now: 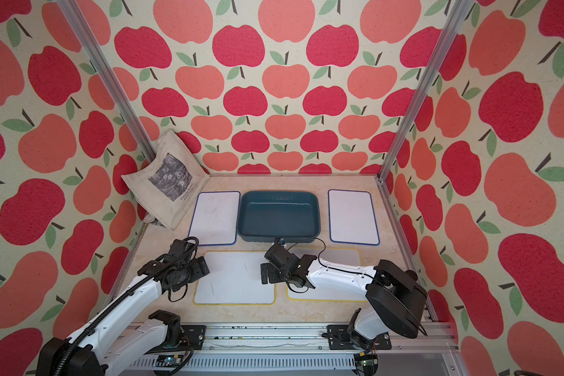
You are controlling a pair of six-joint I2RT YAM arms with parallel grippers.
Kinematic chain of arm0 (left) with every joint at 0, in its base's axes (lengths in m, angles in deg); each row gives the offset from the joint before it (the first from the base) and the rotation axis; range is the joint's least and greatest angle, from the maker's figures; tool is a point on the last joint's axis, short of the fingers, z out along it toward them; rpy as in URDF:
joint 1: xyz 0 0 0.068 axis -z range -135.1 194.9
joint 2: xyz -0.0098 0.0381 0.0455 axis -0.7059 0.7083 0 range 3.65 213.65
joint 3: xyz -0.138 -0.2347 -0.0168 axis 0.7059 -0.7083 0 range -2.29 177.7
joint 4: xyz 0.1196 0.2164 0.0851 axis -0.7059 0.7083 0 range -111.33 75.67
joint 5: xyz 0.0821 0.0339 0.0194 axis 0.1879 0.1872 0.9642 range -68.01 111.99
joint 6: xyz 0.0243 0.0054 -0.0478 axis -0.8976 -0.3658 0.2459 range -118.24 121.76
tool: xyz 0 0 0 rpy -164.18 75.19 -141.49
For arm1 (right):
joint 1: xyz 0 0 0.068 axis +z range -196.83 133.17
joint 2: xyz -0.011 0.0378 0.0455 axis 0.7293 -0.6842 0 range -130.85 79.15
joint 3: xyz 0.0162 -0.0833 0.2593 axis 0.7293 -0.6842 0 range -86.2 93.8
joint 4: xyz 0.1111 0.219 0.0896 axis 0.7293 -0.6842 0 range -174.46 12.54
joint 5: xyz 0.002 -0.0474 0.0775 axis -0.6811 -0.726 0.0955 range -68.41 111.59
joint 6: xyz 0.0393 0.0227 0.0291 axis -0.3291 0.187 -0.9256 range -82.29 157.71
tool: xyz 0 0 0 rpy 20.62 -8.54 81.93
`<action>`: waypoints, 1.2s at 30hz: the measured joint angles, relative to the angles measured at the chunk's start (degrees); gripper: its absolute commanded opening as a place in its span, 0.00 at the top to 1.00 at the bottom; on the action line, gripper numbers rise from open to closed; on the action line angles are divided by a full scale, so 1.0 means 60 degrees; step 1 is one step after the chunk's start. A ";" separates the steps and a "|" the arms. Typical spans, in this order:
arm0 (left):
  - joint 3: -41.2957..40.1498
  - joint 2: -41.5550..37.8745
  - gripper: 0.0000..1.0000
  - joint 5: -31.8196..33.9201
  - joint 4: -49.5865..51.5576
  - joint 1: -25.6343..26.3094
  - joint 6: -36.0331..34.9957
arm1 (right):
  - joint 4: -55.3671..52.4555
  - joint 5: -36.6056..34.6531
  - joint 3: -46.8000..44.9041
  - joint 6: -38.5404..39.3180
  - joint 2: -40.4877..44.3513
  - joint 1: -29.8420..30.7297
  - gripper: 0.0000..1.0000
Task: Put the whiteboard into the storage box
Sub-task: Pick up the whiteboard at the center of the board.
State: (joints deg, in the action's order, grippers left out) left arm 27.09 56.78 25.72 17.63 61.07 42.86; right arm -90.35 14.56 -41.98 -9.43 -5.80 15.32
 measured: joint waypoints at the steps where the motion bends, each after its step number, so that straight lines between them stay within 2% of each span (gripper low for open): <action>1: -0.0015 -0.0044 0.08 -0.0015 -0.0004 0.0000 0.0000 | 0.0015 0.0091 0.0000 -0.0029 -0.0069 0.0000 0.01; 11: -0.0397 0.0324 0.09 -0.0463 -0.0215 0.0000 0.0215 | 0.0189 0.0882 0.0211 -0.0182 -0.0754 0.0000 0.01; 21: -0.0510 0.0758 0.12 -0.1286 -0.0455 0.0007 0.0248 | 0.0211 0.1129 0.0342 -0.0204 -0.0885 -0.0087 0.01; 36: -0.0758 0.0521 0.16 -0.2357 -0.1005 -0.0011 0.0361 | 0.0219 0.1625 0.0557 -0.0310 -0.1086 -0.0404 0.01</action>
State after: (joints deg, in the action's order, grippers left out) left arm 22.55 59.90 11.58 11.60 61.00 45.02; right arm -89.04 24.31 -38.63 -11.28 -12.31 12.90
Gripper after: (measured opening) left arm 0.841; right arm 0.991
